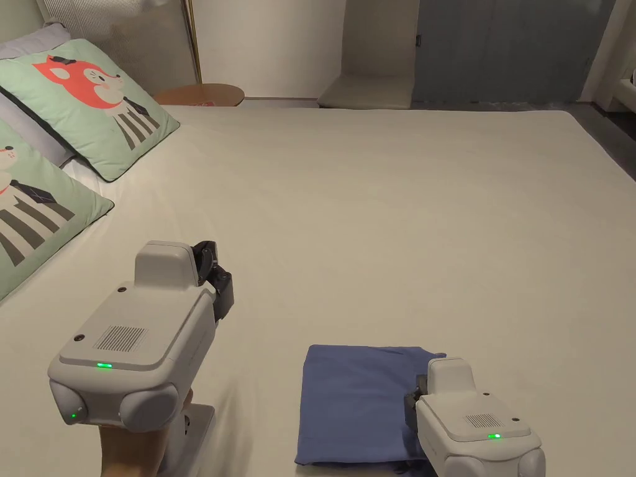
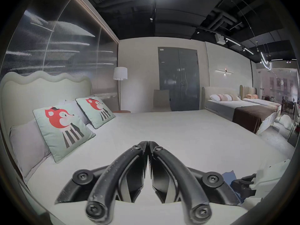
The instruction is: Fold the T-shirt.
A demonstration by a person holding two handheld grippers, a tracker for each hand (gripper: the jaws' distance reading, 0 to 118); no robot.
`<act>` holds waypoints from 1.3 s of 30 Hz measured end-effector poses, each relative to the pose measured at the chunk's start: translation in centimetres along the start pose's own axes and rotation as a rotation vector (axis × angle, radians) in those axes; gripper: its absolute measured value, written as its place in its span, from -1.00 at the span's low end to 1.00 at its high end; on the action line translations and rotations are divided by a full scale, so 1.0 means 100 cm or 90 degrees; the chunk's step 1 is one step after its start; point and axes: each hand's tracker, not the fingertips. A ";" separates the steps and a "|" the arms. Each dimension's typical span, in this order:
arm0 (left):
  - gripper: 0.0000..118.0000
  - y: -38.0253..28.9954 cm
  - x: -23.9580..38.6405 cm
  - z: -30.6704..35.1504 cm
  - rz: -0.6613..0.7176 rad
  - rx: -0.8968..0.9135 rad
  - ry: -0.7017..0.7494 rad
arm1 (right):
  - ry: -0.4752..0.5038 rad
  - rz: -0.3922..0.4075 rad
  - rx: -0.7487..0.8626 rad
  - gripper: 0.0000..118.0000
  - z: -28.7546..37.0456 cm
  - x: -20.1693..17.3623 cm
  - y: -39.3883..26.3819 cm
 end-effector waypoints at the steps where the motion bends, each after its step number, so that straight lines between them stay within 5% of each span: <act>1: -1.00 -0.003 0.001 -0.001 0.001 -0.009 -0.003 | -0.001 -0.008 -0.022 -0.99 -0.006 0.001 -0.004; 7: -1.00 -0.029 0.006 -0.015 0.050 -0.100 -0.046 | 0.005 -0.024 -0.048 -1.00 -0.022 0.011 -0.018; 12: -0.99 -0.065 0.011 -0.036 0.177 -0.281 -0.135 | 0.001 -0.012 -0.068 -1.00 -0.019 0.008 -0.012; 13: -0.88 -0.072 0.010 -0.041 0.217 -0.312 -0.155 | 0.001 -0.013 -0.068 -1.00 -0.019 0.009 -0.012; 14: -0.56 -0.080 0.008 -0.048 0.258 -0.348 -0.184 | 0.002 -0.015 -0.069 -1.00 -0.019 0.009 -0.012; 16: 0.46 -0.094 0.008 -0.063 0.304 -0.420 -0.222 | 0.004 -0.016 -0.071 -1.00 -0.013 0.008 -0.009; 18: 0.87 -0.103 0.014 -0.071 0.312 -0.476 -0.254 | 0.005 -0.019 -0.074 -1.00 -0.013 0.009 -0.009; 27: 0.76 -0.129 0.015 -0.117 0.432 -0.608 -0.373 | 0.017 -0.037 -0.074 -1.00 -0.013 0.013 -0.009; 30: 0.05 -0.138 0.013 -0.126 0.448 -0.620 -0.375 | 0.019 -0.038 -0.075 -1.00 -0.012 0.014 -0.009; 34: -0.62 -0.145 0.019 -0.126 0.417 -0.625 -0.370 | 0.021 -0.047 -0.075 -1.00 -0.011 0.015 -0.009; 39: -0.80 -0.147 0.016 -0.126 0.434 -0.623 -0.381 | 0.019 -0.054 -0.068 -1.00 -0.014 0.014 -0.011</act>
